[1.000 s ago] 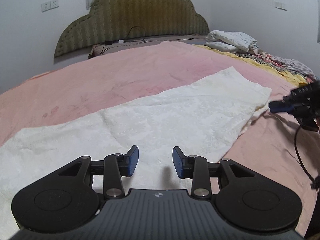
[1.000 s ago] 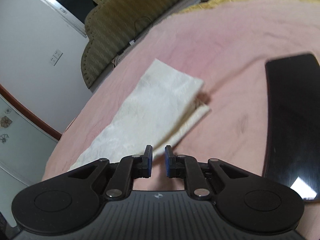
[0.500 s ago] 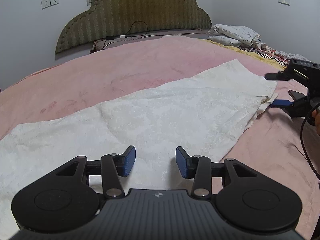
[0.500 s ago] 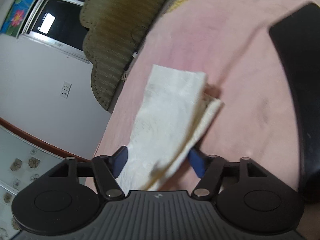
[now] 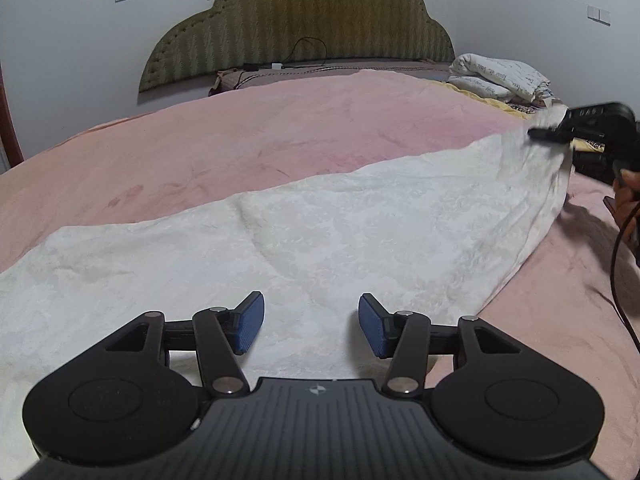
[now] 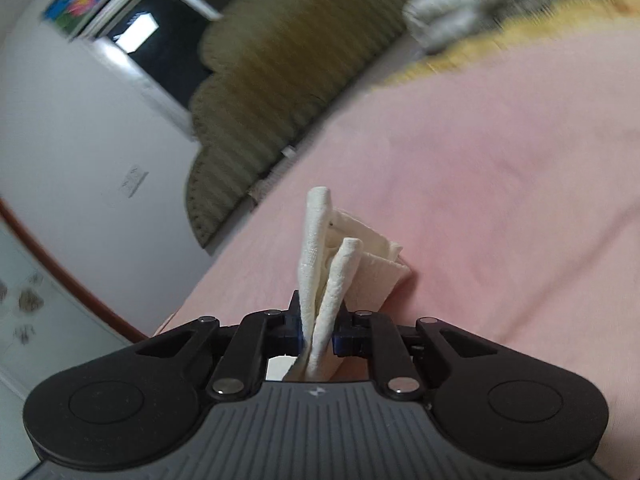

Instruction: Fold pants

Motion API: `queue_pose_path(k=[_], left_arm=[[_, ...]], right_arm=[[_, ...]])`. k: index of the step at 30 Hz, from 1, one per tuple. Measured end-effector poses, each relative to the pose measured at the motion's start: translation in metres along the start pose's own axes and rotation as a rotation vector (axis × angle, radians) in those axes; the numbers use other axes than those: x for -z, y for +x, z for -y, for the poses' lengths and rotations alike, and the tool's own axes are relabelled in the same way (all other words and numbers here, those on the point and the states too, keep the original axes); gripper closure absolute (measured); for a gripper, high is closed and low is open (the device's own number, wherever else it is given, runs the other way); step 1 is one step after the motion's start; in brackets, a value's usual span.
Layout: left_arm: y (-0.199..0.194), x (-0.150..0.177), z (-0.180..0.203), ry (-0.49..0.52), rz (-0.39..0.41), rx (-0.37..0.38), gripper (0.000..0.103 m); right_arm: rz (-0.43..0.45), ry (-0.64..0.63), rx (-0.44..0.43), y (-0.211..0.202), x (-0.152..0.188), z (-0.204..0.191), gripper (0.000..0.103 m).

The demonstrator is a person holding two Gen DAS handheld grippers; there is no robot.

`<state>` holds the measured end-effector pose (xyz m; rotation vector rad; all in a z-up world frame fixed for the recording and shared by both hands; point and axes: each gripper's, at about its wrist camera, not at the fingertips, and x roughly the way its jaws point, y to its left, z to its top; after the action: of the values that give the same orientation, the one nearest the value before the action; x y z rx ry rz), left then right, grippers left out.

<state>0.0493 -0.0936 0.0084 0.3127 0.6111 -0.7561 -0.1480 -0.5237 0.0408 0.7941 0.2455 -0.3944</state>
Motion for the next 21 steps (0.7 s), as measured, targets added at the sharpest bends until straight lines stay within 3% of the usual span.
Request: queue_pose_path(k=[3,7,12,14,17,21], left_arm=[[0.000,0.000,0.002,0.001,0.003,-0.006,0.044],[-0.001,0.001,0.005,0.013,-0.004,-0.008,0.043],[-0.004,-0.001,0.001,-0.006,0.007,-0.010,0.040],[-0.005,-0.002,-0.003,-0.035,0.008,-0.014,0.039],[-0.007,-0.004,-0.015,-0.101,0.009,-0.028,0.039],[-0.009,-0.009,-0.050,-0.311,0.003,-0.009,0.039]], right_arm=[[-0.023,-0.006,0.054,0.000,0.001,0.003,0.090],[-0.163,0.162,0.177,0.018,0.016,0.041,0.088],[-0.165,0.238,0.097,0.020,0.016,0.050,0.078],[-0.143,0.174,0.109,0.021,0.013,0.041,0.080],[-0.083,-0.027,0.130,0.015,0.013,0.009,0.087],[-0.011,-0.343,0.117,0.009,0.022,-0.059,0.087]])
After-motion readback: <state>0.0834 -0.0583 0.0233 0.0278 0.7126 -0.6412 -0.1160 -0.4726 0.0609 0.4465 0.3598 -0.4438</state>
